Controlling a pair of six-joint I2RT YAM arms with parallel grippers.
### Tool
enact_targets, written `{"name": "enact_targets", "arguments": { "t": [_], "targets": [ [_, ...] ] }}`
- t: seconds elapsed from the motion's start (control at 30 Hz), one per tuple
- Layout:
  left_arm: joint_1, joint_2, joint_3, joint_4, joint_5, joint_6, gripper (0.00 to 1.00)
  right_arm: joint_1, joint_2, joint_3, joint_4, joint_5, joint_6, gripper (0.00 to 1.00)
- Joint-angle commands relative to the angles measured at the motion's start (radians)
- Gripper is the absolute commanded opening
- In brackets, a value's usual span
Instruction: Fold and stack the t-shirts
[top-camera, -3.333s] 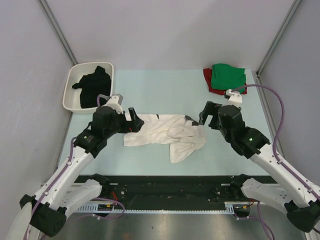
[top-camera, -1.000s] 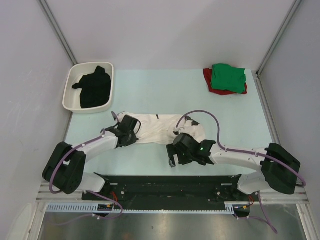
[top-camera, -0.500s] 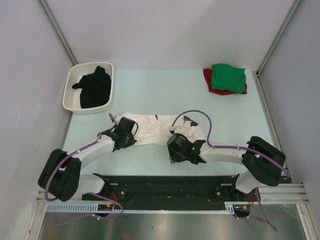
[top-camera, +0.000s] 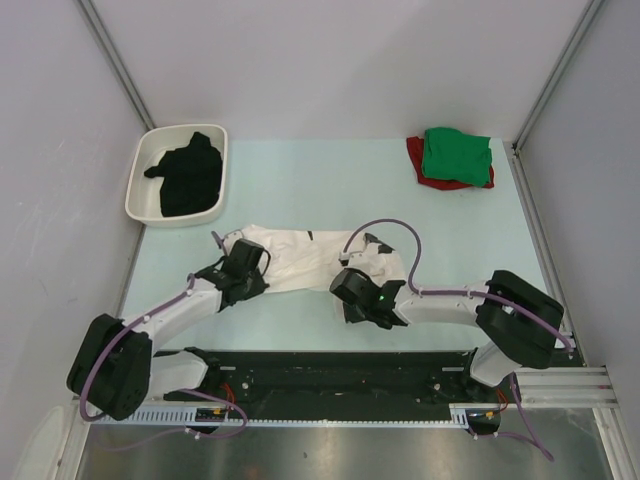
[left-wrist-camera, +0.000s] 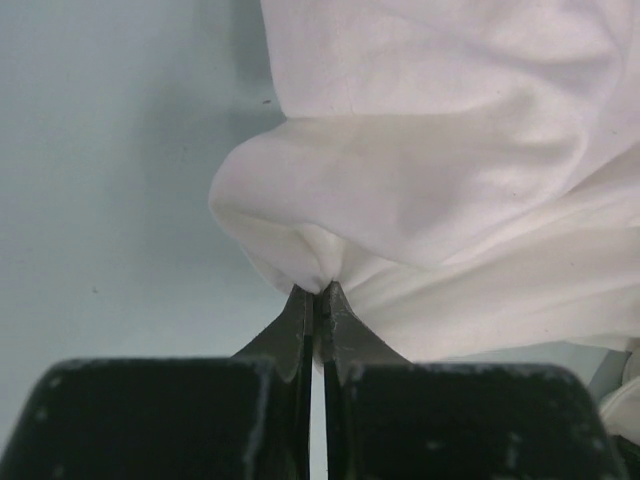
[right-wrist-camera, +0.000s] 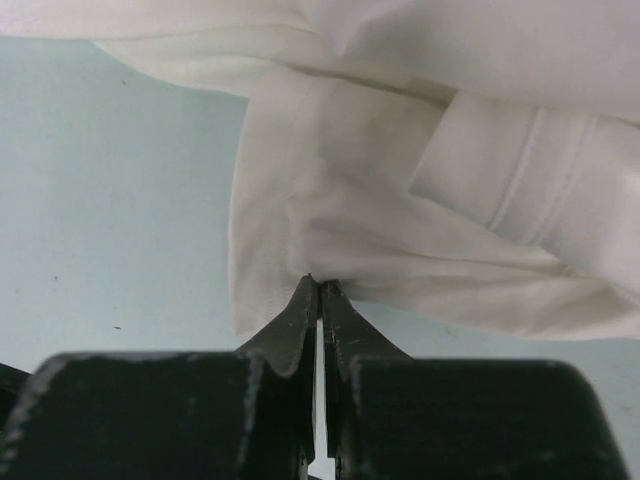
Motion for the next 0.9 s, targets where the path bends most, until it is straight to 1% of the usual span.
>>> {"name": "enact_targets", "arguments": {
  "t": [0.0,0.07,0.1,0.13,0.2,0.23,0.3,0.33,0.37,0.4,0.43,0.5,0.53,0.6,0.63,0.7,0.73,0.87],
  "targets": [
    [0.012,-0.093,-0.008,-0.025,0.020,0.040,0.00,0.003,-0.070,-0.039,-0.173,0.077,0.025,0.00],
    [0.012,-0.140,0.034,-0.071,0.024,0.059,0.00,0.001,-0.174,-0.020,-0.215,0.127,0.024,0.00],
    [0.012,-0.191,0.056,-0.089,0.026,0.086,0.00,0.000,-0.289,-0.003,-0.265,0.146,0.009,0.00],
    [0.012,-0.216,0.109,-0.108,0.034,0.100,0.00,-0.011,-0.346,0.017,-0.290,0.164,-0.004,0.00],
    [0.014,-0.286,0.169,-0.155,0.052,0.146,0.00,-0.028,-0.455,0.105,-0.356,0.213,-0.062,0.00],
    [0.017,-0.306,0.242,-0.172,0.060,0.160,0.00,-0.052,-0.545,0.135,-0.368,0.224,-0.086,0.00],
    [0.020,-0.357,0.323,-0.214,0.066,0.198,0.00,-0.083,-0.625,0.245,-0.388,0.250,-0.132,0.00],
    [0.029,-0.365,0.413,-0.232,0.066,0.209,0.00,-0.100,-0.680,0.287,-0.387,0.252,-0.190,0.00],
    [0.034,-0.366,0.464,-0.272,0.070,0.217,0.00,-0.138,-0.695,0.327,-0.388,0.244,-0.212,0.00],
    [0.037,-0.363,0.513,-0.287,0.075,0.238,0.00,-0.157,-0.704,0.423,-0.402,0.234,-0.241,0.00],
    [0.040,-0.357,0.610,-0.306,0.074,0.246,0.00,-0.169,-0.709,0.471,-0.410,0.229,-0.279,0.00],
    [0.043,-0.346,0.695,-0.335,0.075,0.273,0.00,-0.189,-0.707,0.569,-0.424,0.232,-0.317,0.00],
    [0.043,-0.343,0.767,-0.341,0.074,0.281,0.00,-0.189,-0.704,0.652,-0.427,0.236,-0.332,0.00],
    [0.045,-0.337,0.827,-0.346,0.069,0.298,0.00,-0.189,-0.687,0.733,-0.430,0.240,-0.369,0.00],
    [0.046,-0.334,0.885,-0.350,0.067,0.301,0.00,-0.190,-0.678,0.813,-0.431,0.238,-0.381,0.00],
    [0.051,-0.319,0.944,-0.364,0.052,0.307,0.00,-0.190,-0.663,0.879,-0.434,0.237,-0.413,0.00],
    [0.054,-0.313,0.999,-0.378,0.043,0.304,0.00,-0.190,-0.655,0.946,-0.437,0.229,-0.424,0.00],
    [0.069,-0.259,1.133,-0.428,0.000,0.304,0.00,-0.190,-0.649,1.068,-0.492,0.189,-0.447,0.00]
  ]
}}
